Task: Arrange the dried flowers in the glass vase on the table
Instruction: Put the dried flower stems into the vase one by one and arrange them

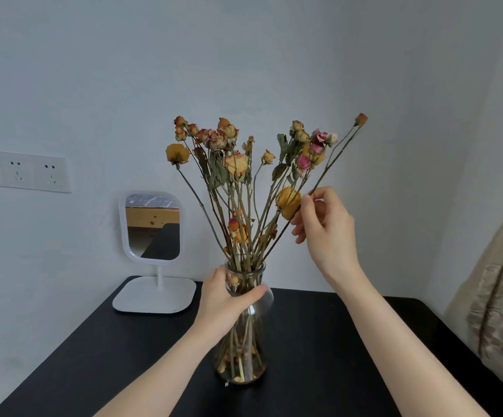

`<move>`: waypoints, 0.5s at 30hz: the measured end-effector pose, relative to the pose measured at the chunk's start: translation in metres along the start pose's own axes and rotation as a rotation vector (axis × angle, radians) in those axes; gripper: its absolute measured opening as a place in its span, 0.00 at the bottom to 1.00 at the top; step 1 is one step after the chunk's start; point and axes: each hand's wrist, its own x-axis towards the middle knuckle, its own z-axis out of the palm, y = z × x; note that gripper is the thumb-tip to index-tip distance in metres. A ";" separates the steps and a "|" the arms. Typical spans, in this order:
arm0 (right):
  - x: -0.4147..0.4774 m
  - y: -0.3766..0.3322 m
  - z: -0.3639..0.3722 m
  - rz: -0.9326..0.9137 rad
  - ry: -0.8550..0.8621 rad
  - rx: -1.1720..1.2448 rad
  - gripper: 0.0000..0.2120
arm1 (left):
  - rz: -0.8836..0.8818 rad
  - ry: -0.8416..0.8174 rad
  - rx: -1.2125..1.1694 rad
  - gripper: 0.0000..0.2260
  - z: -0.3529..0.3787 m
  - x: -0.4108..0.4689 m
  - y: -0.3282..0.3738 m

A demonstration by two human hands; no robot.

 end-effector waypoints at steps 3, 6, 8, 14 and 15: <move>-0.002 0.003 0.005 0.020 -0.041 -0.041 0.05 | 0.001 0.009 0.024 0.21 0.001 0.000 -0.001; -0.001 0.003 0.007 0.013 -0.039 -0.069 0.05 | -0.001 0.017 0.027 0.20 0.001 0.000 -0.001; 0.003 0.000 0.008 -0.004 -0.037 -0.097 0.05 | 0.005 0.016 0.031 0.20 0.001 0.000 -0.001; 0.006 -0.003 0.014 -0.038 -0.114 -0.232 0.07 | 0.005 0.025 0.035 0.21 0.002 0.000 -0.001; 0.004 -0.001 0.015 -0.028 -0.132 -0.247 0.07 | 0.009 0.024 0.035 0.21 0.002 -0.001 -0.001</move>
